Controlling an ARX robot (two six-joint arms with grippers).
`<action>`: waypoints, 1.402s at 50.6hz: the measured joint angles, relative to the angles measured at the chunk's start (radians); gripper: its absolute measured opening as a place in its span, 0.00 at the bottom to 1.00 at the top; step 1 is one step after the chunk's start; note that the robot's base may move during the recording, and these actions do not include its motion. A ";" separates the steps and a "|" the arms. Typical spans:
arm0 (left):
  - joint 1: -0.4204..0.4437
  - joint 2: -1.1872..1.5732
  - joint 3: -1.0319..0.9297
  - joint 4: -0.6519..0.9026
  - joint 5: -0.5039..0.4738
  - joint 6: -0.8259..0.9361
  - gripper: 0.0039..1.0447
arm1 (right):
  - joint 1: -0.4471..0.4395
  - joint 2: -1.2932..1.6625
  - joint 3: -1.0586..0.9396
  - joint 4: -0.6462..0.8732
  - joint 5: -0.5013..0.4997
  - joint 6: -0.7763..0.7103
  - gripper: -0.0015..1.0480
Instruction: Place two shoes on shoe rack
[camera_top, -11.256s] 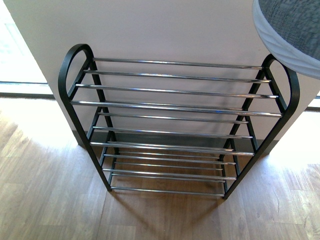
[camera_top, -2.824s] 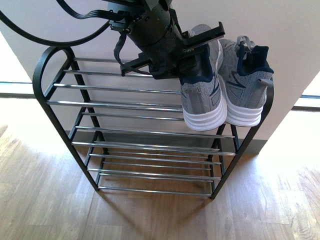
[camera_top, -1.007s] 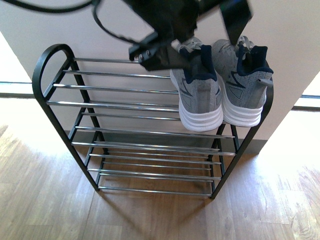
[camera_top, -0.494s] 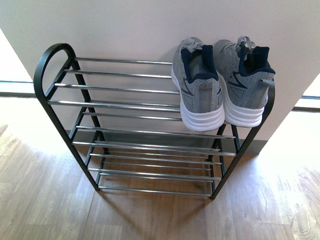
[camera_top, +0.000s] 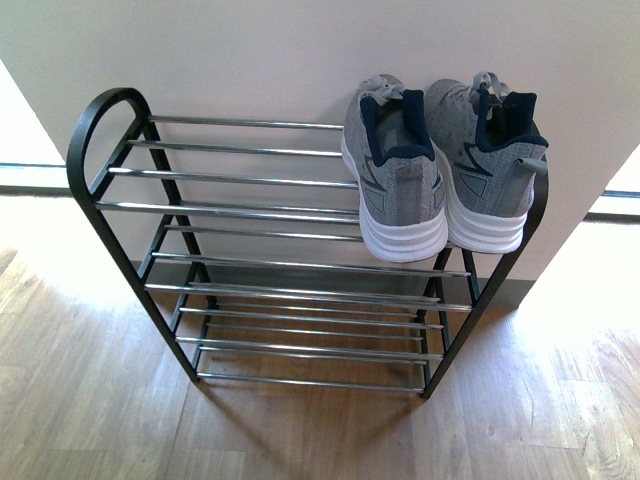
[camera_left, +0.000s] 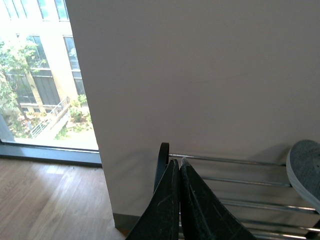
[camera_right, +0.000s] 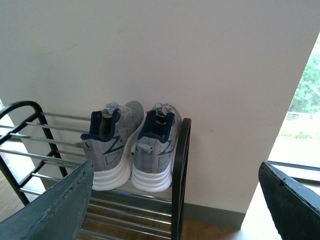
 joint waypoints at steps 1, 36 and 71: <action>0.003 -0.011 -0.012 0.000 0.002 0.000 0.01 | 0.000 0.000 0.000 0.000 0.000 0.000 0.91; 0.090 -0.431 -0.256 -0.174 0.084 0.003 0.01 | 0.000 0.000 0.000 0.000 0.000 0.000 0.91; 0.091 -0.761 -0.304 -0.435 0.085 0.009 0.01 | 0.000 0.000 0.000 0.000 0.000 0.000 0.91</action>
